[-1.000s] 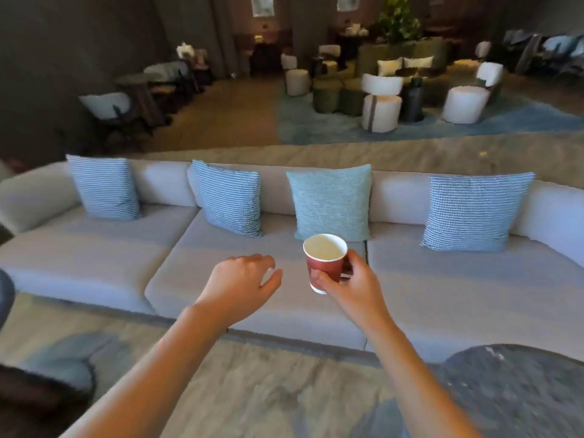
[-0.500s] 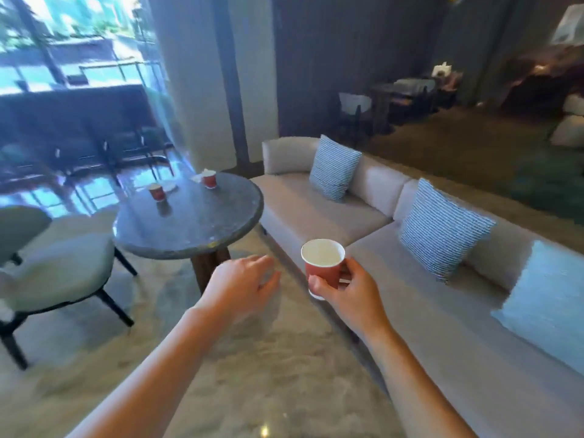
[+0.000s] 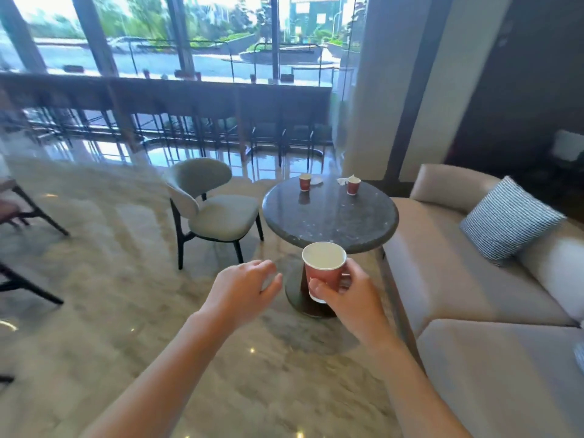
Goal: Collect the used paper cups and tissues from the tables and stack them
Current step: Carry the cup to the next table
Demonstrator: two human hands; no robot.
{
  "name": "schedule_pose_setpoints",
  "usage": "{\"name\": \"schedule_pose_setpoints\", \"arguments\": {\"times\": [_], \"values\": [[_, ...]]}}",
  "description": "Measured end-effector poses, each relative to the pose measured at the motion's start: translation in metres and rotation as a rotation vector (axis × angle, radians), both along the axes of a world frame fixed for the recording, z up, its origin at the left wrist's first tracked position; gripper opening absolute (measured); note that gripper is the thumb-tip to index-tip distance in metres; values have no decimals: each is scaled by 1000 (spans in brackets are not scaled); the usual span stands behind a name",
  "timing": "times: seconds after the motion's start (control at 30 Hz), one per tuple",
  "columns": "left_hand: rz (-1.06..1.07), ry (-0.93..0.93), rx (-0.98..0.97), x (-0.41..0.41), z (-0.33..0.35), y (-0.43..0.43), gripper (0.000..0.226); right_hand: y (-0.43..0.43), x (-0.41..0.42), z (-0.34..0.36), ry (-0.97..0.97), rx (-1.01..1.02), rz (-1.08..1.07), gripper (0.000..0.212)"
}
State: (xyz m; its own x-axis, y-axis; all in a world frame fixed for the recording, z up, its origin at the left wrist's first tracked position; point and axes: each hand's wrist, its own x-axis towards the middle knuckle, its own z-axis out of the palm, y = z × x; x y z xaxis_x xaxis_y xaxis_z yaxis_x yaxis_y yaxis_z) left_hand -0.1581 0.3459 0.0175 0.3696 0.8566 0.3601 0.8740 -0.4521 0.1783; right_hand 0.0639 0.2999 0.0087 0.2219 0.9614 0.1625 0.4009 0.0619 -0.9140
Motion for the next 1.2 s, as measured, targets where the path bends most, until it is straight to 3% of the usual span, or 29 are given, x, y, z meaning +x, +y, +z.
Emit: {"name": "schedule_pose_setpoints", "arguments": {"times": [0.33, 0.67, 0.83, 1.2], "values": [[68, -30, -6, -18, 7, 29, 29, 37, -16, 3, 8, -8, 46, 34], [31, -10, -16, -55, 5, 93, 44, 97, -54, 3, 28, 14, 20, 40], [52, -14, -39, -74, -5, 126, 41, 132, -70, -7, 51, -22, 22, 38], [229, -13, -83, -129, -14, 251, 32, 301, -125, -23, 30, -52, 255, 46]]}}
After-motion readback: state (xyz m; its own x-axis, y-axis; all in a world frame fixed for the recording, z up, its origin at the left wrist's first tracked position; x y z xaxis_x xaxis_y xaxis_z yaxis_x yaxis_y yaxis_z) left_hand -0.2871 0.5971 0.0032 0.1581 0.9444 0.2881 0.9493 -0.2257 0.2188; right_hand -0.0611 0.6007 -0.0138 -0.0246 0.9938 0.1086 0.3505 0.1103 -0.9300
